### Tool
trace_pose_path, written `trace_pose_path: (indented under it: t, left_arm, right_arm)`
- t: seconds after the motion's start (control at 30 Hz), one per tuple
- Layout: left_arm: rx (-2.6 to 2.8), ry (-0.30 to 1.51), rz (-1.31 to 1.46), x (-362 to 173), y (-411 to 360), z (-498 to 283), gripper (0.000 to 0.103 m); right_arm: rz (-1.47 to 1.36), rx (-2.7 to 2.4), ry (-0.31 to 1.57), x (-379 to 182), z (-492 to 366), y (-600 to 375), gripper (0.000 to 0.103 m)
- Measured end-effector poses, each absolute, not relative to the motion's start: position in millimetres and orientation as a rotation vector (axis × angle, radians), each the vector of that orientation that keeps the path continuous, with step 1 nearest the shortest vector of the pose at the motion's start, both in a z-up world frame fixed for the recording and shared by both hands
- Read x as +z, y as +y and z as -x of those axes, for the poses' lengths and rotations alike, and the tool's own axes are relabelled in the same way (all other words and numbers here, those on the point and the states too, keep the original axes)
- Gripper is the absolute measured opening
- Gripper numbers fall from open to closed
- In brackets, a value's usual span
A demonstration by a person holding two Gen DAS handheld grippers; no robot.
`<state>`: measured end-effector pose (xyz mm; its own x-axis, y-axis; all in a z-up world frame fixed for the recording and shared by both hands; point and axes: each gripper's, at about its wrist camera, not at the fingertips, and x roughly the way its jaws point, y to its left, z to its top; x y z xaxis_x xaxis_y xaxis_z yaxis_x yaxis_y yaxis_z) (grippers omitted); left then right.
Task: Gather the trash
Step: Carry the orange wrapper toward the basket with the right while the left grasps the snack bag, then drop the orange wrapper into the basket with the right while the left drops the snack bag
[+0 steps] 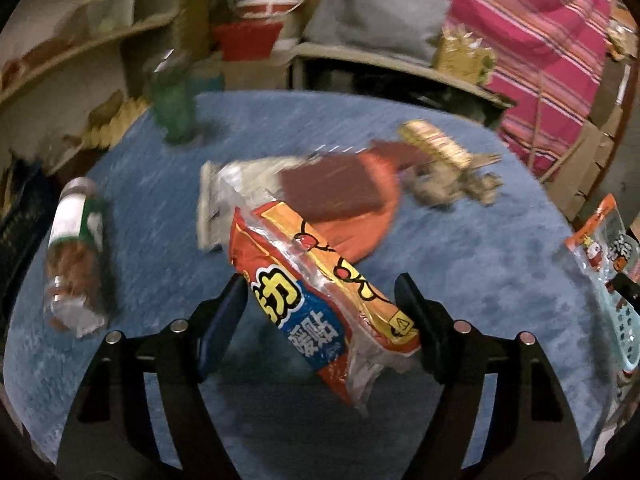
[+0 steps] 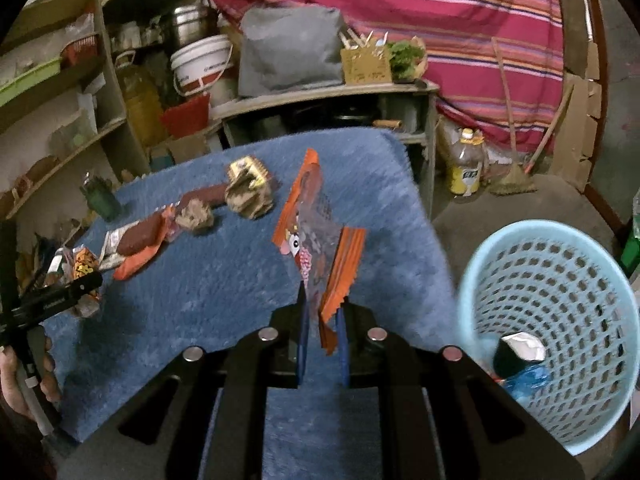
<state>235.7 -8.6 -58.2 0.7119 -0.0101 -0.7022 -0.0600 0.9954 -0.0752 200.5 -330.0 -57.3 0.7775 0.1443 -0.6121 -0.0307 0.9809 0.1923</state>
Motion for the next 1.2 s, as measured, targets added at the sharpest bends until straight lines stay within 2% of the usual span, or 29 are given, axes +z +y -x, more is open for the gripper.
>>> trace_pose_path:
  t: [0.1,0.43,0.73,0.83,0.9,1.2]
  left_arm:
    - [-0.031,0.746,0.070,-40.9,-39.7,-236.5,0.068]
    - [-0.291,0.688,-0.022,-11.3,-185.1,-240.6,0.063]
    - [-0.499,0.691,-0.092,-22.4,-305.9,-231.3,0.062]
    - [-0.536,0.688,-0.127,-27.8,-332.5,-228.9,0.057]
    - [-0.570,0.686,-0.150,-30.3,-350.4,-228.4,0.047]
    - [-0.622,0.665,-0.181,-30.9,-385.6,-228.8,0.046]
  right_arm:
    - [-0.180,0.068,0.652,-46.3,-191.8,-352.0,0.013]
    - [-0.193,-0.109,0.630,-28.1,-154.0,-449.0,0.013]
    - [-0.239,-0.215,0.659,-40.3,-135.7,-517.8,0.013]
    - [-0.239,-0.234,0.671,-45.6,-133.9,-528.0,0.013]
    - [-0.239,-0.243,0.676,-47.3,-133.5,-533.3,0.013]
    - [-0.259,-0.252,0.692,-54.5,-137.5,-541.1,0.013]
